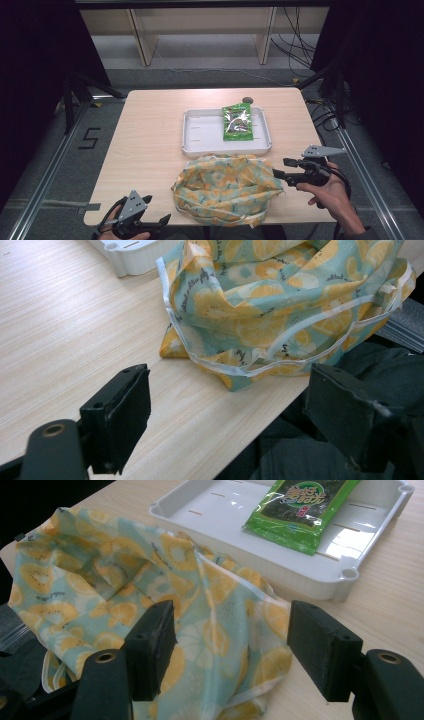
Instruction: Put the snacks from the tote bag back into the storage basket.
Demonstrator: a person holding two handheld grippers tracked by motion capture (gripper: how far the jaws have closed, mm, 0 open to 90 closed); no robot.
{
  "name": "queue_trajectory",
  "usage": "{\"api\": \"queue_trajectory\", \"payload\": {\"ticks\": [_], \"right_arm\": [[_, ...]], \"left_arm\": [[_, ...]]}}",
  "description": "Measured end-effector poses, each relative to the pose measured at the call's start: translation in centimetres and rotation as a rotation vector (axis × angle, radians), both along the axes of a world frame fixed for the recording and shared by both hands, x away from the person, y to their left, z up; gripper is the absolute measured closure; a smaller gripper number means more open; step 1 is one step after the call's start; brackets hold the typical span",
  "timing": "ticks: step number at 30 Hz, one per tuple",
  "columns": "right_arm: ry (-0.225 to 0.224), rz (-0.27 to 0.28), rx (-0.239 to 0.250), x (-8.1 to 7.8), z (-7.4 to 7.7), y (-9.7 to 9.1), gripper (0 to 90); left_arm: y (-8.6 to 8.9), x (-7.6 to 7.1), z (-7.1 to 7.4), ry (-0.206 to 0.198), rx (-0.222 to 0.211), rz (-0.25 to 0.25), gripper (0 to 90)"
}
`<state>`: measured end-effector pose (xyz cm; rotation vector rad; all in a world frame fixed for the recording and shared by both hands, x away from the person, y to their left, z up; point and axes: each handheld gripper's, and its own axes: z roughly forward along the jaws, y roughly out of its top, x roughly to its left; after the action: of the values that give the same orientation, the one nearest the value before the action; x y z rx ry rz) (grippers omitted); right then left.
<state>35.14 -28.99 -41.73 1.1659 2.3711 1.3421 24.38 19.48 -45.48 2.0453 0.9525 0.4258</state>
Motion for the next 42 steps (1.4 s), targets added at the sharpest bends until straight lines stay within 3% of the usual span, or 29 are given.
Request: {"api": "queue_trajectory", "payload": {"ticks": [4,5,11,12,15,17,21,25,27,28,30,32,33,34,35,37,38,40,42], "right_arm": [[0.028,-0.034,-0.007,-0.8,0.0,-0.5,36.2],[0.013,-0.044,-0.005,-0.8,-0.2,-0.6,36.1],[0.039,-0.049,-0.001,-1.6,-0.8,-1.7,35.7],[0.018,-0.042,-0.008,-1.6,-1.0,-2.1,35.6],[0.054,-0.068,0.005,-2.2,-1.2,-2.4,35.5],[0.036,-0.074,-0.008,-2.3,-1.5,-2.7,35.4],[0.063,-0.085,-0.009,-2.8,-2.1,-3.1,34.9],[0.043,-0.073,-0.046,-2.8,-2.7,-3.5,34.2],[0.071,-0.089,-0.05,-3.1,-2.8,-3.3,34.0],[0.039,-0.078,-0.068,-3.0,-2.9,-3.5,34.0],[0.059,-0.086,-0.061,-3.2,-3.1,-3.4,33.6],[0.048,-0.069,-0.068,-3.2,-3.2,-3.6,33.5],[0.072,-0.08,-0.063,-3.5,-3.3,-3.5,33.4],[0.047,-0.059,-0.071,-3.4,-3.4,-3.7,33.2],[0.069,-0.086,-0.063,-3.7,-3.4,-3.5,32.9],[0.042,-0.064,-0.089,-3.6,-3.5,-3.7,32.7],[0.064,-0.074,-0.076,-3.9,-3.5,-3.5,32.8],[0.045,-0.058,-0.087,-3.8,-3.6,-3.6,32.8],[0.075,-0.061,-0.089,-4.2,-3.7,-3.3,32.7]], "left_arm": [[0.0,0.0,0.0,-0.001,0.0,0.0,17.7],[0.0,0.0,0.0,0.0,0.001,-0.001,17.7],[0.0,0.0,0.0,0.0,0.002,0.0,17.7],[0.0,0.0,0.0,-0.001,0.003,0.0,17.7],[0.0,0.0,0.0,0.002,0.002,0.003,17.7],[0.0,0.0,0.0,-0.002,-0.003,0.003,17.7],[0.0,0.0,0.0,-0.001,-0.002,0.004,17.6],[0.0,-0.1,0.0,0.004,0.008,0.005,17.7],[0.0,0.0,0.1,0.001,0.008,0.001,17.7],[0.0,0.0,0.1,0.002,0.008,0.002,17.7],[0.0,0.0,0.1,0.001,0.008,0.002,17.7],[0.0,0.0,0.1,0.002,0.009,0.002,17.7],[0.0,0.0,0.1,0.001,0.009,0.002,17.7],[0.0,0.0,0.0,-0.003,0.002,0.002,17.7],[0.0,0.0,0.1,0.0,0.007,0.002,17.7],[0.1,0.0,0.1,0.001,0.01,0.003,17.6],[0.1,0.0,0.1,0.001,0.01,0.002,17.7],[0.1,0.0,0.1,0.001,0.011,0.002,17.7],[0.1,0.0,0.1,0.002,0.012,0.002,17.7]]}}
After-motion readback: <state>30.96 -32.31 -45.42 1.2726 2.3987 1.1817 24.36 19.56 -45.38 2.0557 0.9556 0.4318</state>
